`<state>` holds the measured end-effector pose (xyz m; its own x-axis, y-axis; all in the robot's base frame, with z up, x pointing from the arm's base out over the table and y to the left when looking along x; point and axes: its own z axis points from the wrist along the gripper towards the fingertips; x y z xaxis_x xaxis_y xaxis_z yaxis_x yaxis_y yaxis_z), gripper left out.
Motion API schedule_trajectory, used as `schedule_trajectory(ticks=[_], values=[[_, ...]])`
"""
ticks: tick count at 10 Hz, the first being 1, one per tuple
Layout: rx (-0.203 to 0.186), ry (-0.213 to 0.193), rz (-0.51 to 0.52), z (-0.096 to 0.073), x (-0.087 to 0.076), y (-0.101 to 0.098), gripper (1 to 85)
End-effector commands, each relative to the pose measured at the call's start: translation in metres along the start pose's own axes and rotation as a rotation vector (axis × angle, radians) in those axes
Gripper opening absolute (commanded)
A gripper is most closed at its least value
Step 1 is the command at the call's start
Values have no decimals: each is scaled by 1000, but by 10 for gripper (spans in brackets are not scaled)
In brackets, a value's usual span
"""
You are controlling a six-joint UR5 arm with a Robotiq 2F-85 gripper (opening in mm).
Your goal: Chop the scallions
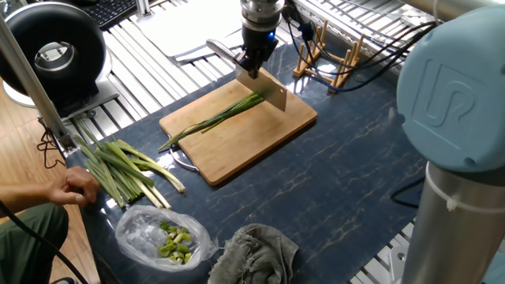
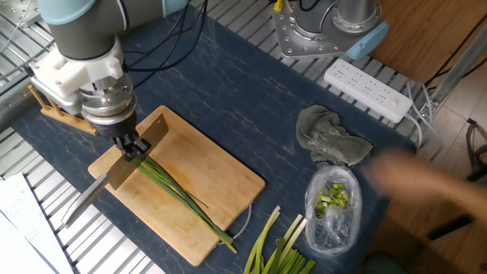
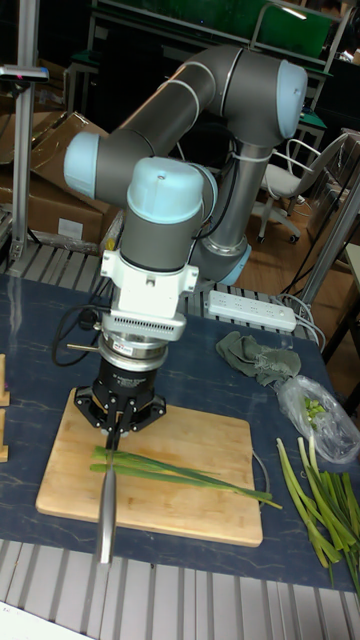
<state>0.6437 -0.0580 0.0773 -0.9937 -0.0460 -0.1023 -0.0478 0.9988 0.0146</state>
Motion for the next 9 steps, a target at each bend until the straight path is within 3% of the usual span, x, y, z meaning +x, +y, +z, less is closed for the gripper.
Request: schedule_trajectory(ticks=[1, 9], values=[[-13, -7, -3, -3, 9, -3, 13], [-25, -51, 5, 11, -5, 4, 13]])
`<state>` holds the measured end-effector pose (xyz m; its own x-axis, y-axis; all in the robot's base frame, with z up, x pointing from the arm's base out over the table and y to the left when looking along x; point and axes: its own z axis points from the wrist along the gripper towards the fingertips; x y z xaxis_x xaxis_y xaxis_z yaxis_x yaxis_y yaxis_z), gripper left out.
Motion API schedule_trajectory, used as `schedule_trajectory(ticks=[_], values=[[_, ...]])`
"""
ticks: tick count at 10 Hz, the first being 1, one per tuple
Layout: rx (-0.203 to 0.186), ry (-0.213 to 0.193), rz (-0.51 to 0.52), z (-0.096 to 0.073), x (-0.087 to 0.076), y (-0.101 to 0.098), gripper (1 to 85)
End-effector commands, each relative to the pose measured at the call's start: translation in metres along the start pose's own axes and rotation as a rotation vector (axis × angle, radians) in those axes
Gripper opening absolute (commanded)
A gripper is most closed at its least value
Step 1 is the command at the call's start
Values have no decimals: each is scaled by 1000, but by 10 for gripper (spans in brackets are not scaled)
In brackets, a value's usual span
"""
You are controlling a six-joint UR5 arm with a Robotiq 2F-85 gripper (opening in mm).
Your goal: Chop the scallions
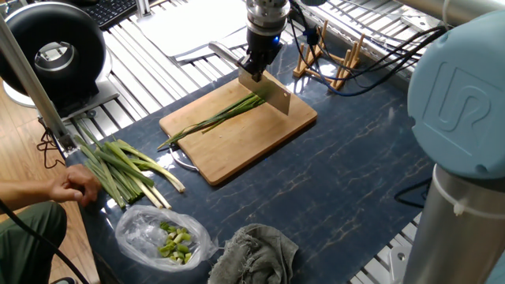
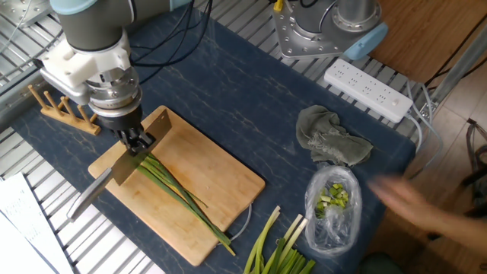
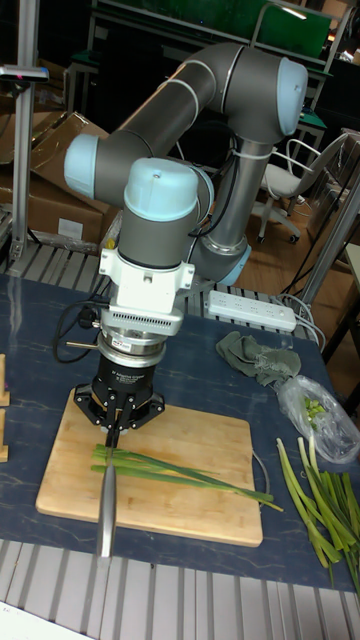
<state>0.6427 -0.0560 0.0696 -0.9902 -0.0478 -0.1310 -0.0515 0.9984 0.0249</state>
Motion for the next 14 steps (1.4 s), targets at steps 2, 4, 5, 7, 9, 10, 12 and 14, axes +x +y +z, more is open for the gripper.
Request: schedule_trajectory(ticks=[2, 4, 5, 7, 9, 10, 12, 14], values=[[-27, -35, -1, 0, -14, -1, 13], [-33, -43, 1, -9, -20, 1, 13], [-33, -60, 2, -8, -26, 0, 13], [-12, -100, 12, 5, -47, 5, 13], [4, -96, 26, 7, -58, 17, 13], [2, -80, 14, -1, -52, 15, 13], [-9, -63, -5, -10, -42, 10, 13], [-4, -80, 11, 0, -44, 14, 13]])
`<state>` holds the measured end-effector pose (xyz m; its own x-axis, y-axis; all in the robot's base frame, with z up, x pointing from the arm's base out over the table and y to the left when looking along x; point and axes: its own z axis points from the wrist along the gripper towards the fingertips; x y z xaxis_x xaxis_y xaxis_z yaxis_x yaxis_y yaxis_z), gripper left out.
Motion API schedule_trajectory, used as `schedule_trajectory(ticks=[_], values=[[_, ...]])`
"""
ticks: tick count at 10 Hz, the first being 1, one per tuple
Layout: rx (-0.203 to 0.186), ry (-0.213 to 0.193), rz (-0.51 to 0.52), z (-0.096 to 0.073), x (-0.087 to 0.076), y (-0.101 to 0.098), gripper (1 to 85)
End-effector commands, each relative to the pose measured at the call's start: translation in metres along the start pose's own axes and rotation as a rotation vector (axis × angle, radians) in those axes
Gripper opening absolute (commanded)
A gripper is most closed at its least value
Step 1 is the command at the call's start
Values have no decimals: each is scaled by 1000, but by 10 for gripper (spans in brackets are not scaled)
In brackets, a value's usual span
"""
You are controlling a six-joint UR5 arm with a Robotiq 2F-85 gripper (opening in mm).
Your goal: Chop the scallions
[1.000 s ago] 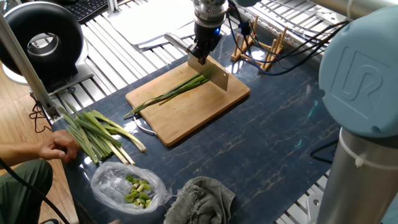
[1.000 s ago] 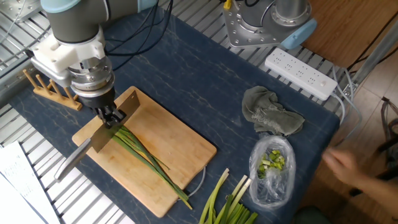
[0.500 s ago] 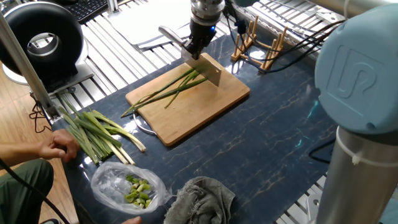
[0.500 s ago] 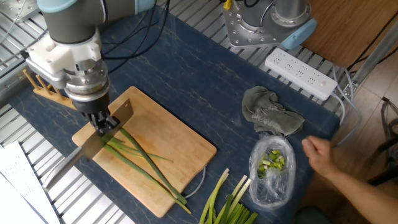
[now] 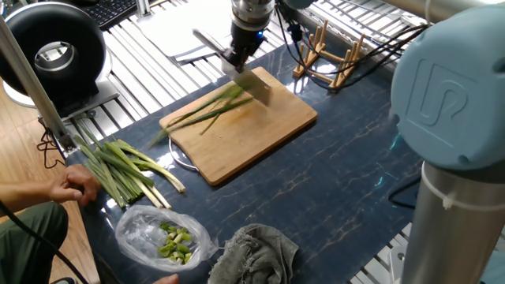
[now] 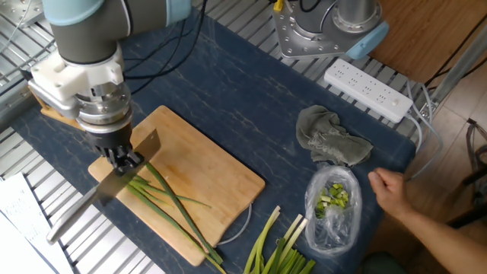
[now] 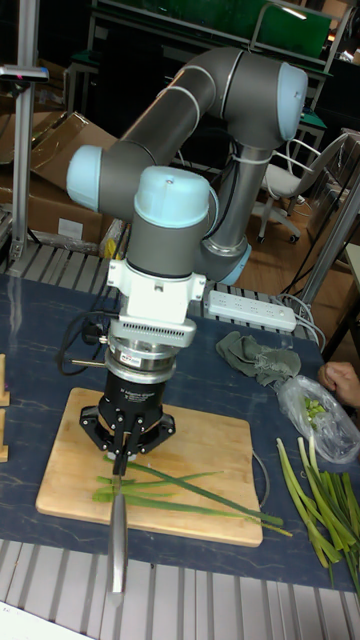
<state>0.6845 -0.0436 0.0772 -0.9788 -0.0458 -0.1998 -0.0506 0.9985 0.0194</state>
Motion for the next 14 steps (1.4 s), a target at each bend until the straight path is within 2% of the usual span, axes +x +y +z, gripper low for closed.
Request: schedule_trajectory(ticks=[1, 2, 5, 6, 7, 10, 13, 14], values=[[3, -8, 7, 1, 0, 2, 13], [7, 5, 0, -4, 5, 0, 13], [21, 72, -20, -36, 30, 2, 13], [19, 75, -26, -43, 33, 3, 13], [5, 86, -25, -45, 37, 7, 13], [32, 91, -64, -49, 39, -1, 13], [36, 113, -121, -56, 46, -6, 13], [23, 118, -131, -59, 48, -5, 13]])
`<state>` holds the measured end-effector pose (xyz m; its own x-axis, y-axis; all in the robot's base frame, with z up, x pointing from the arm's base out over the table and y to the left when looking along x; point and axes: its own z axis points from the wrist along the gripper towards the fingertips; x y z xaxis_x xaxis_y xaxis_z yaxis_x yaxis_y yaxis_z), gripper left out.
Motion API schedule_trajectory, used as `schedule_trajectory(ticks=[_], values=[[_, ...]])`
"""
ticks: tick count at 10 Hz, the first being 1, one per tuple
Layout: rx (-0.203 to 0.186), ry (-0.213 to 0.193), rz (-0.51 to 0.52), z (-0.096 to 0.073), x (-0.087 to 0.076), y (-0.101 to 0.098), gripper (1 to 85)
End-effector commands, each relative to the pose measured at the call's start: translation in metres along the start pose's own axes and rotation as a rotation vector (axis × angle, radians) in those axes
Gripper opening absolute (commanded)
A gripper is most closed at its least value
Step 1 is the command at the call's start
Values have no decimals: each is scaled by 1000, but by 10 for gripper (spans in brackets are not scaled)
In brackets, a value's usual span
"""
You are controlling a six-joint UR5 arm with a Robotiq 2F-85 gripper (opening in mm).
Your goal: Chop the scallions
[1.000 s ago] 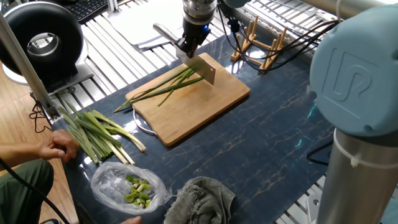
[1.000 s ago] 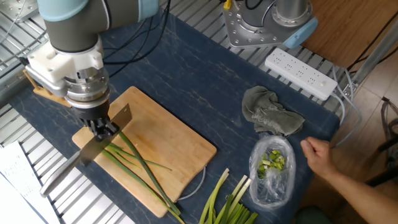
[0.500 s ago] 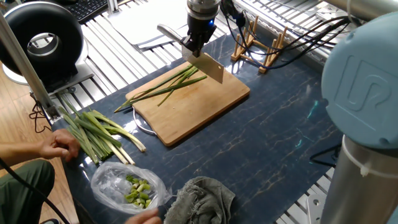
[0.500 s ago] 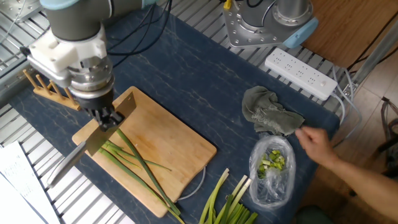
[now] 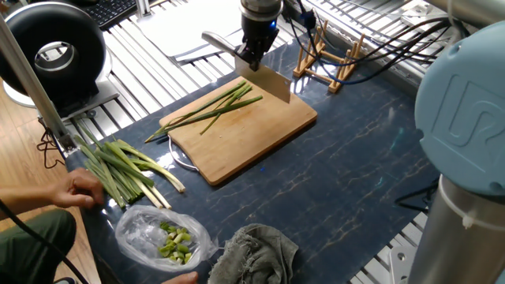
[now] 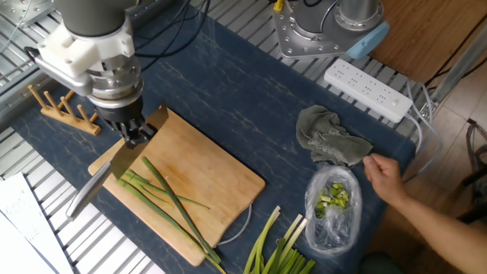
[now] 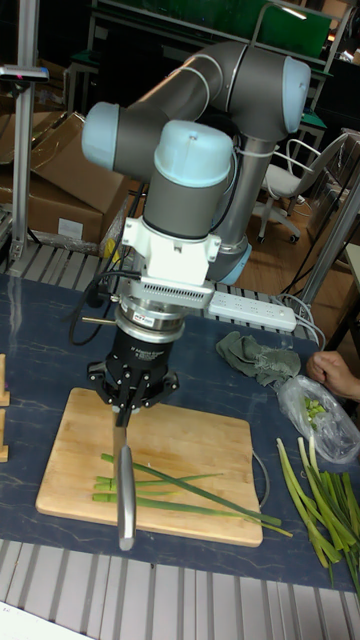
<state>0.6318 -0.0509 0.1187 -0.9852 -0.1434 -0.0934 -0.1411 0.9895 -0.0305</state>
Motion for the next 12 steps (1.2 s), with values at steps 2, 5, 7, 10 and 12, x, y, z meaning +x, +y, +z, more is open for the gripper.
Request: schedule_trajectory(ticks=[2, 5, 7, 10, 12], values=[[-45, 23, -11, -9, 7, 11, 13], [-42, 21, 43, -7, 0, 18, 13], [-24, 13, 57, -8, -3, 16, 13], [-16, -16, 58, -9, -11, 14, 13], [-21, -40, 65, -9, -17, 14, 13]])
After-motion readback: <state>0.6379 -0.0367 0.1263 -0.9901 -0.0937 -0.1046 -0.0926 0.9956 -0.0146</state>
